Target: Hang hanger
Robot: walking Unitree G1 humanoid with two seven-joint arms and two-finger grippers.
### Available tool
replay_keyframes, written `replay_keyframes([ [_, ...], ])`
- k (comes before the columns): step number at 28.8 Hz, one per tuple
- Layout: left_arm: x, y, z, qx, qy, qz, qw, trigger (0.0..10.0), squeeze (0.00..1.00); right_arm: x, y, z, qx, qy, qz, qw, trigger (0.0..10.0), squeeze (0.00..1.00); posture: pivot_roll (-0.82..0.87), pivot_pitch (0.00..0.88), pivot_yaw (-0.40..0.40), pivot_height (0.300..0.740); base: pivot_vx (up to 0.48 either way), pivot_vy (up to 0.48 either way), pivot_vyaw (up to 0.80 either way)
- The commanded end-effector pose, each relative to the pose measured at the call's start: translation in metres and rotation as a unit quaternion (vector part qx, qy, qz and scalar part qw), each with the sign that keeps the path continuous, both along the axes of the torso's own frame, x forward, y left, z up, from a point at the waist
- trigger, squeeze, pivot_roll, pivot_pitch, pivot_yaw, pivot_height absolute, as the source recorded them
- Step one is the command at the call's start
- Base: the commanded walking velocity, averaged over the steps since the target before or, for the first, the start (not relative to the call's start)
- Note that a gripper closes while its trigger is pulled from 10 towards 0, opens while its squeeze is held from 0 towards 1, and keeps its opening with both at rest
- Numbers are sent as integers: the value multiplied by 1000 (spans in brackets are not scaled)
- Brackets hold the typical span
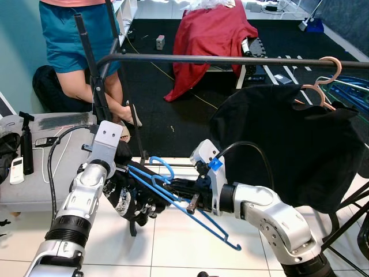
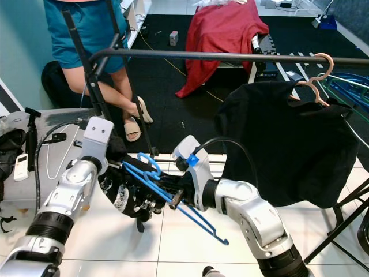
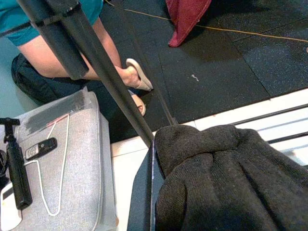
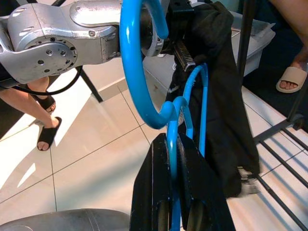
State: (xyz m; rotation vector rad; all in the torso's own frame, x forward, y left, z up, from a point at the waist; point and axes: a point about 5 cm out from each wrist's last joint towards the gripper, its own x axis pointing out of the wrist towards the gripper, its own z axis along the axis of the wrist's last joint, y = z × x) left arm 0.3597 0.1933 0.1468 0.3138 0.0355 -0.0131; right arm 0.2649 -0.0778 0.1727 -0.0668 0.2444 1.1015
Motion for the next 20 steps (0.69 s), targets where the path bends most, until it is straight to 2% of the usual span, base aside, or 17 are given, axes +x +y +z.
replay_keyframes([
  [1, 2, 5, 7, 5, -12, -3, 1000, 10000, 0, -9, -1, -2, -23, 12, 46, 999, 10000, 0, -92, 154, 13, 740, 0, 0, 0],
  [4, 4, 3, 11, 10, -16, -26, 999, 10000, 0, -10, -15, -8, -68, 6, 53, 996, 10000, 0, -92, 157, 17, 740, 0, 0, 0],
  [7, 6, -2, 15, 14, -22, -65, 998, 10000, 0, 7, -35, -14, -134, -32, -27, 990, 10000, 0, -93, 154, 18, 740, 0, 0, 0],
  [9, 8, -3, 21, -21, -36, -69, 997, 10000, 0, 17, -46, -17, -160, -54, -82, 982, 10000, 0, -92, 159, 17, 740, 0, 0, 0],
  [11, 7, -5, 25, -52, -47, -80, 994, 10000, 0, 24, -51, -16, -145, -63, -127, 979, 10000, 0, -91, 159, 17, 740, 0, 0, 0],
  [13, 7, -6, 27, -62, -50, -86, 993, 10000, 0, 27, -52, -16, -133, -64, -146, 978, 10000, 0, -91, 159, 17, 740, 0, 0, 0],
  [16, 6, -8, 29, -61, -54, -100, 992, 10000, 0, 26, -52, -17, -117, -55, -150, 980, 10000, 0, -89, 159, 17, 740, 0, 0, 0],
  [17, 4, -11, 28, -45, -53, -118, 991, 10000, 0, 23, -50, -18, -107, -44, -139, 984, 10000, 0, -90, 159, 18, 740, 0, 0, 0],
  [19, 4, -11, 28, -45, -53, -118, 991, 10000, 0, 23, -50, -18, -107, -44, -139, 984, 10000, 0, -90, 159, 18, 740, 0, 0, 0],
  [20, 3, -13, 26, -29, -49, -131, 990, 10000, 0, 17, -46, -19, -88, -30, -120, 988, 10000, 0, -90, 159, 18, 740, 0, 0, 0],
])
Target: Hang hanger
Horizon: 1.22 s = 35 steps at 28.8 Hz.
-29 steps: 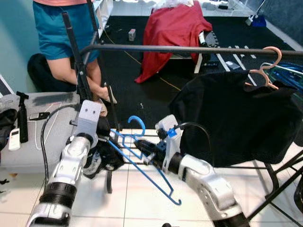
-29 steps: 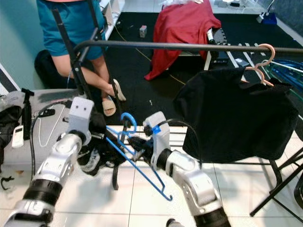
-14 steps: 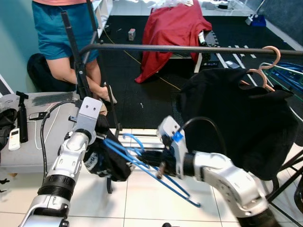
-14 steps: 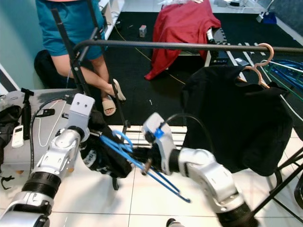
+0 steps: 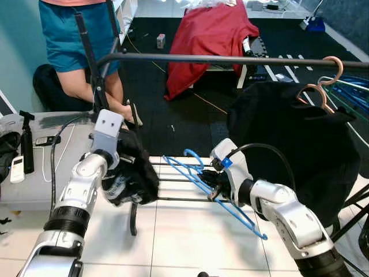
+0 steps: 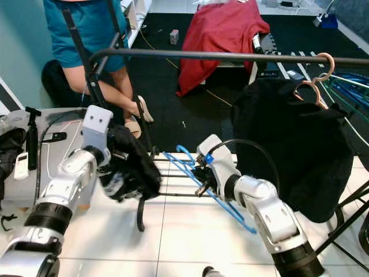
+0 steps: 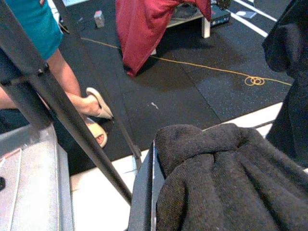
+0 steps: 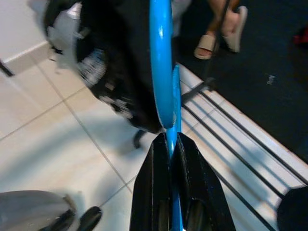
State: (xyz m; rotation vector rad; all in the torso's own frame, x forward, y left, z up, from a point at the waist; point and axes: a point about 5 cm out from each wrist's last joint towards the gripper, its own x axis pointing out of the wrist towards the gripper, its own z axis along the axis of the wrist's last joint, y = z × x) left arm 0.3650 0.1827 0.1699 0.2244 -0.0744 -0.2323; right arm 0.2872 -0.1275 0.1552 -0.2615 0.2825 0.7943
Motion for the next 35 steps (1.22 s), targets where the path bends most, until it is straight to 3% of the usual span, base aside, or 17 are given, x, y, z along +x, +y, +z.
replay_keyframes([
  [1, -3, -4, 2, 24, -14, -22, 999, 10000, 0, -13, 10, 2, 54, 28, 47, 997, 10000, 0, -90, 161, 19, 740, 0, 0, 0],
  [4, -2, -5, 3, 26, -13, -28, 999, 10000, 0, -30, 16, 9, 103, 55, 119, 986, 10000, 0, -92, 161, 20, 740, 0, 0, 0],
  [5, -2, -5, 3, 26, -13, -28, 999, 10000, 0, -30, 16, 9, 103, 55, 119, 986, 10000, 0, -92, 161, 20, 740, 0, 0, 0],
  [7, 0, -6, 5, 28, -14, -31, 999, 10000, 0, -46, 13, 12, 111, 90, 181, 973, 10000, 0, -95, 161, 20, 740, 0, 0, 0],
  [13, 2, -6, 6, 38, -15, -41, 998, 10000, 0, -50, 8, 10, 86, 111, 201, 970, 10000, 0, -96, 160, 21, 740, 0, 0, 0],
  [22, 4, -7, 14, 41, -19, -55, 997, 10000, 0, -49, -3, 2, 40, 135, 182, 973, 10000, 0, -100, 146, 19, 740, 0, 0, 0],
  [23, 5, -7, 15, 40, -14, -58, 997, 10000, 0, -42, -10, -5, 9, 124, 146, 981, 10000, 0, -100, 145, 19, 740, 0, 0, 0],
  [24, 5, -10, 18, 31, -4, -69, 997, 10000, 0, -26, -21, -13, -33, 82, 68, 994, 10000, 0, -104, 145, 27, 740, 0, 0, 0],
  [25, 5, -10, 18, 31, -4, -69, 997, 10000, 0, -26, -21, -13, -33, 82, 68, 994, 10000, 0, -104, 145, 27, 740, 0, 0, 0],
  [27, 3, -16, 28, 10, 3, -93, 996, 10000, 0, -2, -35, -16, -44, 5, -60, 997, 10000, 0, -99, 144, 30, 740, 0, 0, 0],
  [29, 3, -16, 28, 10, 3, -93, 996, 10000, 0, -2, -35, -16, -44, 5, -60, 997, 10000, 0, -99, 144, 30, 740, 0, 0, 0],
  [31, 4, -26, 47, -10, -21, -107, 994, 10000, 0, 6, -37, -14, -22, -46, -115, 992, 10000, 0, -95, 139, 29, 740, 0, 0, 0],
  [34, 10, -35, 71, -29, -43, -105, 993, 10000, 0, -1, -20, -6, 53, -112, -121, 985, 10000, 0, -97, 135, 32, 740, 0, 0, 0],
  [35, 10, -35, 71, -29, -43, -105, 993, 10000, 0, -1, -20, -6, 53, -112, -121, 985, 10000, 0, -97, 135, 32, 740, 0, 0, 0],
])
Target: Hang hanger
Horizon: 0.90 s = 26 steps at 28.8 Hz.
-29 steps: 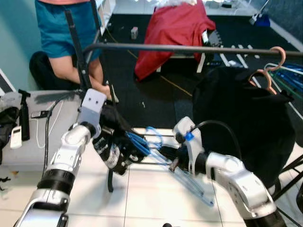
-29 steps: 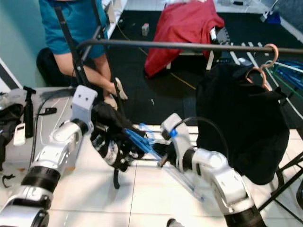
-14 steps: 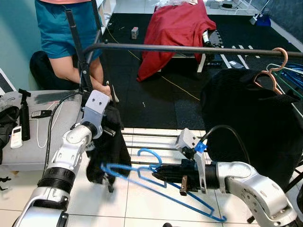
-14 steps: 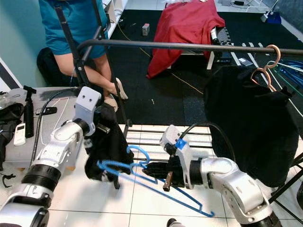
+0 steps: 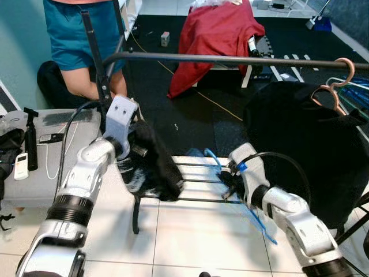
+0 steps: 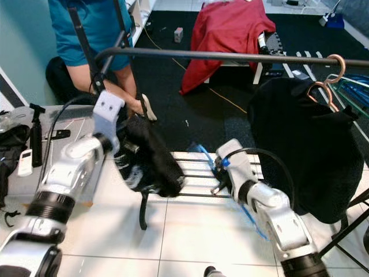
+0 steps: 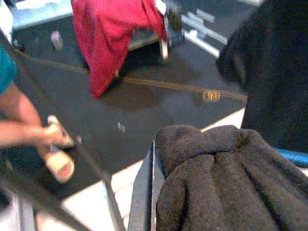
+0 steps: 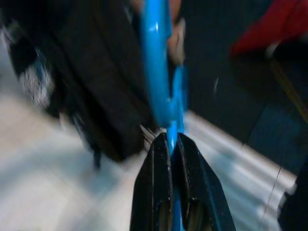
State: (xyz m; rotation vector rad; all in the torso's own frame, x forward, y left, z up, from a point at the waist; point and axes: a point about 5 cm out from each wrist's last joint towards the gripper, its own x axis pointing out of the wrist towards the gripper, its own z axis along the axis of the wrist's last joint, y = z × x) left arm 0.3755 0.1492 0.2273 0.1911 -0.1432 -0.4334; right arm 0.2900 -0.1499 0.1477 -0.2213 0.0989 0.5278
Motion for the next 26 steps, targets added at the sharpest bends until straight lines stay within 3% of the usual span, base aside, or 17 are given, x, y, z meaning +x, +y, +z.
replay_keyframes([
  [1, 1, -2, 15, -17, -20, 0, 1000, 10000, 0, -6, 6, 3, 26, -31, 5, 999, 10000, 0, -97, 135, 32, 740, 0, 0, 0],
  [2, 1, -2, 15, -17, -20, 0, 1000, 10000, 0, -6, 6, 3, 26, -31, 5, 999, 10000, 0, -97, 135, 32, 740, 0, 0, 0],
  [4, 3, -2, 19, -20, -17, 6, 1000, 10000, 0, -21, 18, 1, 93, -30, 39, 994, 10000, 0, -88, 138, 41, 740, 0, 0, 0],
  [8, 4, -1, 20, -17, -14, 12, 1000, 10000, 0, -30, 21, 2, 117, -36, 52, 991, 10000, 0, -87, 141, 49, 740, 0, 0, 0],
  [11, 6, 7, 18, 31, -7, 33, 999, 10000, 0, -46, 23, 21, 130, -136, 41, 981, 10000, 0, -87, 150, 59, 740, 0, 0, 0],
  [17, 9, 14, 4, 96, 10, 52, 994, 10000, 0, -58, 32, 30, 130, -190, 53, 972, 10000, 0, -88, 162, 72, 740, 0, 0, 0],
  [23, 11, 15, 3, 102, 8, 55, 993, 10000, 0, -66, 35, 27, 137, -172, 81, 972, 10000, 0, -87, 166, 75, 740, 0, 0, 0],
  [24, 13, 16, 3, 111, 5, 58, 992, 10000, 0, -71, 37, 20, 147, -130, 106, 975, 10000, 0, -87, 171, 77, 740, 0, 0, 0],
  [25, 13, 16, 3, 111, 5, 58, 992, 10000, 0, -71, 37, 20, 147, -130, 106, 975, 10000, 0, -87, 171, 77, 740, 0, 0, 0],
  [26, 16, 17, 3, 119, 4, 64, 991, 10000, 0, -81, 40, 7, 156, -42, 148, 976, 10000, 0, -89, 177, 81, 740, 0, 0, 0],
])
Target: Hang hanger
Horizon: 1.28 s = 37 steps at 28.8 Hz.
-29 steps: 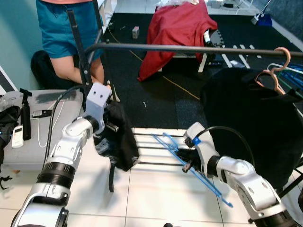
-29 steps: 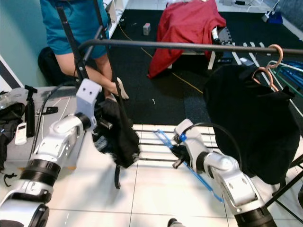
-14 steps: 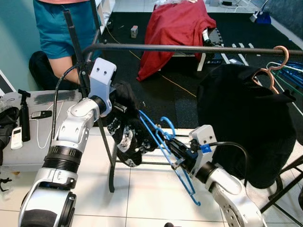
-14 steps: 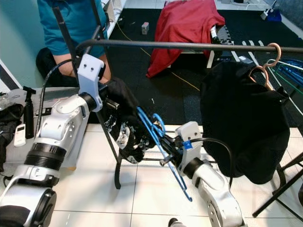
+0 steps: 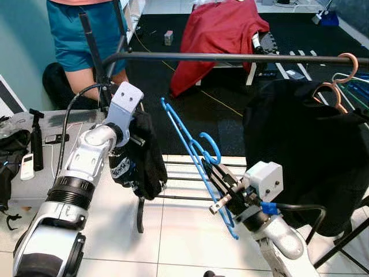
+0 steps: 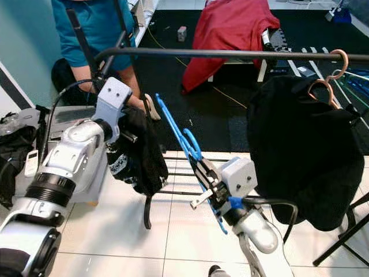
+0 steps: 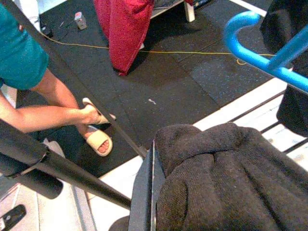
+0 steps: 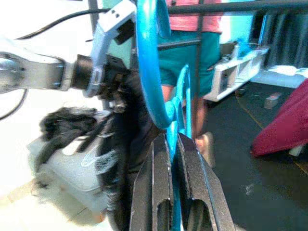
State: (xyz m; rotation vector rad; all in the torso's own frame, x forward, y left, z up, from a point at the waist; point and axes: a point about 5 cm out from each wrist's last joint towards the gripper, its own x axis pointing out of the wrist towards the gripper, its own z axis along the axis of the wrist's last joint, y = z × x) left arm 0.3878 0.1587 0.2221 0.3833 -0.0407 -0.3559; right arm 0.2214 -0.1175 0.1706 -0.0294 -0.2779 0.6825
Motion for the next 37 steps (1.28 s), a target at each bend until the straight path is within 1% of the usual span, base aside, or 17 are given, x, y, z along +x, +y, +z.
replay_keyframes([
  [1, 4, 8, 9, 20, -22, 13, 999, 10000, 0, -12, 7, -15, -1, 93, 70, 993, 10000, 0, -89, 177, 81, 740, 0, 0, 0],
  [2, 6, 9, 10, 20, -22, 16, 999, 10000, 0, -16, 7, -20, -10, 119, 88, 989, 10000, 0, -91, 178, 83, 740, 0, 0, 0],
  [3, 6, 9, 10, 20, -22, 16, 999, 10000, 0, -16, 7, -20, -10, 119, 88, 989, 10000, 0, -91, 178, 83, 740, 0, 0, 0],
  [4, 7, 9, 11, 16, -22, 20, 999, 10000, 0, -17, 7, -24, -15, 143, 97, 985, 10000, 0, -92, 179, 85, 740, 0, 0, 0],
  [5, 8, 9, 12, 10, -22, 25, 999, 10000, 0, -19, 6, -29, -33, 166, 105, 980, 10000, 0, -90, 180, 87, 740, 0, 0, 0],
  [6, 8, 9, 12, 10, -22, 25, 999, 10000, 0, -19, 6, -29, -33, 166, 105, 980, 10000, 0, -90, 180, 87, 740, 0, 0, 0],
  [7, 10, 9, 14, -2, -21, 35, 999, 10000, 0, -19, 5, -32, -39, 193, 115, 974, 10000, 0, -91, 181, 89, 740, 0, 0, 0],
  [11, 12, 8, 16, -18, -19, 43, 999, 10000, 0, -17, 5, -31, -56, 204, 126, 969, 10000, 0, -92, 183, 92, 740, 0, 0, 0],
  [18, 12, 2, 19, -33, -21, 25, 999, 10000, 0, -1, 3, -15, -92, 141, 81, 982, 10000, 0, -90, 188, 89, 740, 0, 0, 0],
  [19, 12, 2, 18, -35, -19, 22, 999, 10000, 0, 1, 4, -13, -140, 108, 74, 982, 10000, 0, -89, 189, 88, 740, 0, 0, 0],
  [20, 12, 2, 17, -38, -16, 21, 999, 10000, 0, 1, 7, -15, -198, 81, 80, 974, 10000, 0, -90, 190, 87, 740, 0, 0, 0],
  [21, 12, 2, 17, -38, -16, 21, 999, 10000, 0, 1, 7, -15, -198, 81, 80, 974, 10000, 0, -90, 190, 87, 740, 0, 0, 0],
  [23, 13, 1, 16, -45, -11, 23, 999, 10000, 0, -1, 11, -19, -244, 65, 83, 964, 10000, 0, -89, 190, 87, 740, 0, 0, 0],
  [28, 13, 0, 16, -50, -7, 21, 999, 10000, 0, 0, 13, -19, -242, 67, 82, 964, 10000, 0, -89, 190, 92, 740, 0, 0, 0],
  [32, 13, -7, 17, -66, 0, 5, 998, 10000, 0, 9, 18, -15, -216, 61, 82, 971, 10000, 0, -86, 188, 93, 740, 0, 0, 0],
  [35, 13, -9, 18, -69, 1, 2, 998, 10000, 0, 11, 18, -13, -213, 54, 78, 972, 10000, 0, -87, 187, 92, 740, 0, 0, 0],
  [37, 13, -13, 17, -73, 2, -8, 997, 10000, 0, 16, 22, -1, -235, 3, 39, 971, 10000, 0, -86, 187, 90, 740, 0, 0, 0],
])
